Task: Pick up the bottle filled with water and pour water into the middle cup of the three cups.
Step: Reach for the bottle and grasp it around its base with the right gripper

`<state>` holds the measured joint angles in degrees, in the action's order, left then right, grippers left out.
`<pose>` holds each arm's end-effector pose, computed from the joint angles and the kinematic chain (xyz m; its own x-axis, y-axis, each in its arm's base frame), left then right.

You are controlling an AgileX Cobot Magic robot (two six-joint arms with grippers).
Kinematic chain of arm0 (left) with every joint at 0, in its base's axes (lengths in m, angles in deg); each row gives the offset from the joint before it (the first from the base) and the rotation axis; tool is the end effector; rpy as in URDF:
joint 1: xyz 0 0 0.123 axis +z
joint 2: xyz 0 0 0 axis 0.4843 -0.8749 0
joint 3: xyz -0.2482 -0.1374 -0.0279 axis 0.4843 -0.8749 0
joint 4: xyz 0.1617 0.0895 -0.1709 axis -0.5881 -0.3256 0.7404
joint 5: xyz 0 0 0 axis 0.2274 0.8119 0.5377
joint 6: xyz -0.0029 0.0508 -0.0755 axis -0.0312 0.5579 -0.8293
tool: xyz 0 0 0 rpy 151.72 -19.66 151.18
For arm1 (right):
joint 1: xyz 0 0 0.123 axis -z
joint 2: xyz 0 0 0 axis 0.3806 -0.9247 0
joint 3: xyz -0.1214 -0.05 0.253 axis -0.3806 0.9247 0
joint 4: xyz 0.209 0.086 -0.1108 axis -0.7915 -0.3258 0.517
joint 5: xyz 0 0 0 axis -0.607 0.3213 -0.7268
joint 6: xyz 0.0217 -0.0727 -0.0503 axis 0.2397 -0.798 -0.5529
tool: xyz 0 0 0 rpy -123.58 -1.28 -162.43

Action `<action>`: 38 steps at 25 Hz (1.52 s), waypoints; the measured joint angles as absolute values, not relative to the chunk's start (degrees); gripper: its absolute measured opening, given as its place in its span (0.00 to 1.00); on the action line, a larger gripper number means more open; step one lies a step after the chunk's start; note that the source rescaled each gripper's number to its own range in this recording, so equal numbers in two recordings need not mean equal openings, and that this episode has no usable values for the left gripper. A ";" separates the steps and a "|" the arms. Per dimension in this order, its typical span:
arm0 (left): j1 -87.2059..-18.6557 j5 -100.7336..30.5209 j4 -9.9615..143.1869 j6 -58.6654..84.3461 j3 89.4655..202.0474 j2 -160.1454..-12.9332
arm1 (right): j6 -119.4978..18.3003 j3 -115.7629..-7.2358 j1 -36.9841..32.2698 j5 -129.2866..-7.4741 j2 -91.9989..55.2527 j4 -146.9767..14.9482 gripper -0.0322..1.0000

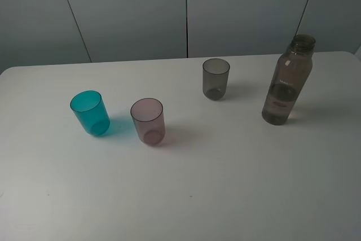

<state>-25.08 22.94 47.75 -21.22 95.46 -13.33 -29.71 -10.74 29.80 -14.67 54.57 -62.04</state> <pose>-0.0079 0.0070 0.2790 -0.4657 0.0123 -0.8848 -0.1202 0.9898 0.0770 -0.0067 0.0064 0.2781 -0.4756 0.0587 -0.8777 0.0745 0.9969 0.0263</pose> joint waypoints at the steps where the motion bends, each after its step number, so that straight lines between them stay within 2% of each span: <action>1: -25.08 22.94 47.75 -21.22 95.46 -13.33 | -29.71 -10.74 29.80 -14.67 54.57 -62.04 1.00; 28: -25.08 22.94 47.75 -21.22 95.46 -13.33 | -29.26 -11.03 29.80 -14.67 54.05 -63.29 1.00; 32: -25.08 22.94 47.75 -21.22 95.46 -13.33 | -29.45 -15.00 29.80 -16.17 47.27 -63.20 1.00; 38: -25.08 22.94 47.75 -21.22 95.46 -13.33 | -30.40 -21.69 29.80 -26.33 34.22 -67.01 1.00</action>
